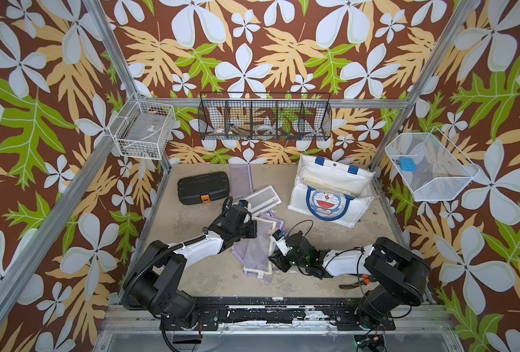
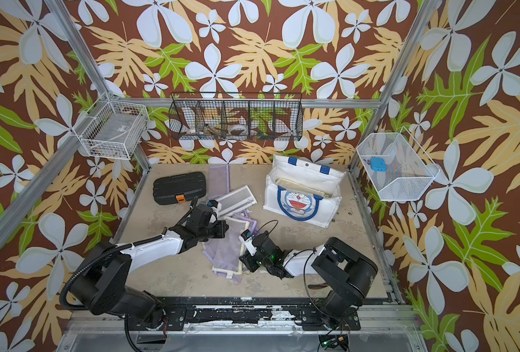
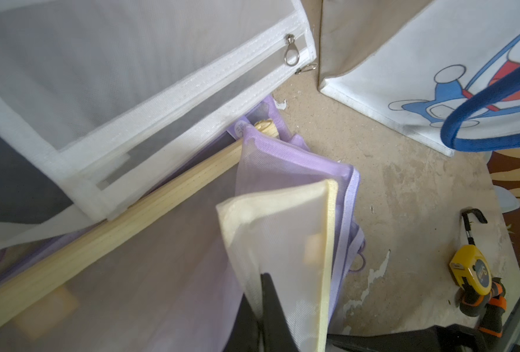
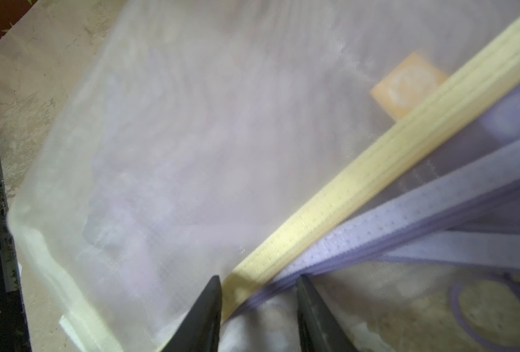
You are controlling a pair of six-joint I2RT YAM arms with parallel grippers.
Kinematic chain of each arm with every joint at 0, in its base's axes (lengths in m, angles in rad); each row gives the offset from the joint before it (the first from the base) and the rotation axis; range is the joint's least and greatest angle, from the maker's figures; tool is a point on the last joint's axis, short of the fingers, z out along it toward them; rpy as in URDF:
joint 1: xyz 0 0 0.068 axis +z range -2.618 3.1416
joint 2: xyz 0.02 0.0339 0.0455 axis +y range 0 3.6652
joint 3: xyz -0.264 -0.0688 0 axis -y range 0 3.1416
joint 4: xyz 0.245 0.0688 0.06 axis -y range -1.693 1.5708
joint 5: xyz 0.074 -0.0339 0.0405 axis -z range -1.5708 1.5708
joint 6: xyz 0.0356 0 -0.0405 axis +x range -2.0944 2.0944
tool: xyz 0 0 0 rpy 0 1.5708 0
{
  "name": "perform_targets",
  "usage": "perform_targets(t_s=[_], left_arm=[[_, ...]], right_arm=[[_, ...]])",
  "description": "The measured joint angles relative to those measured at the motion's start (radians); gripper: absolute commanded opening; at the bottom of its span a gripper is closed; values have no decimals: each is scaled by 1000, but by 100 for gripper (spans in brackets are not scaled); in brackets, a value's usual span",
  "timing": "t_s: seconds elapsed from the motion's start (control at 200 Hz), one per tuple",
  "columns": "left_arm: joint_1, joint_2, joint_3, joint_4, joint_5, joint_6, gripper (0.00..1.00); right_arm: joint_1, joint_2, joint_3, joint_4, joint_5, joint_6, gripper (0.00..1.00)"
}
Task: Put the pencil pouch into the canvas bag
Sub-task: Pick up the pencil case from the pencil case.
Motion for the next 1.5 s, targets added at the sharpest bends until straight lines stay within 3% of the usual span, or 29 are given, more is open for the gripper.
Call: perform_targets(t_s=[0.21,0.4,0.711,1.031,1.121,1.236,1.346,1.496], left_arm=[[0,-159,2,-66,-15,19,0],[0,-338,-37,-75,44,42,0],[0,-671,-197,174,335,-20,0],[-1,-709,-263,575,605,-208,0],[-10,-709,-268,661,647,-250,0],[-28,-706,-269,729,674,-277,0],[-43,-686,-272,772,686,-294,0],[-58,-664,-278,792,685,-303,0]], right_arm=[[0,-185,-21,-140,-28,5,73],[0,-441,-19,-243,-42,0,88],[-6,-760,-5,-291,-103,27,93],[-6,-848,-8,-201,-148,53,92],[-6,-853,-8,-178,-153,52,86],[-6,-835,-8,-121,-203,58,65],[-6,-806,-26,-58,-253,77,51],[-6,-778,-47,14,-324,107,13]])
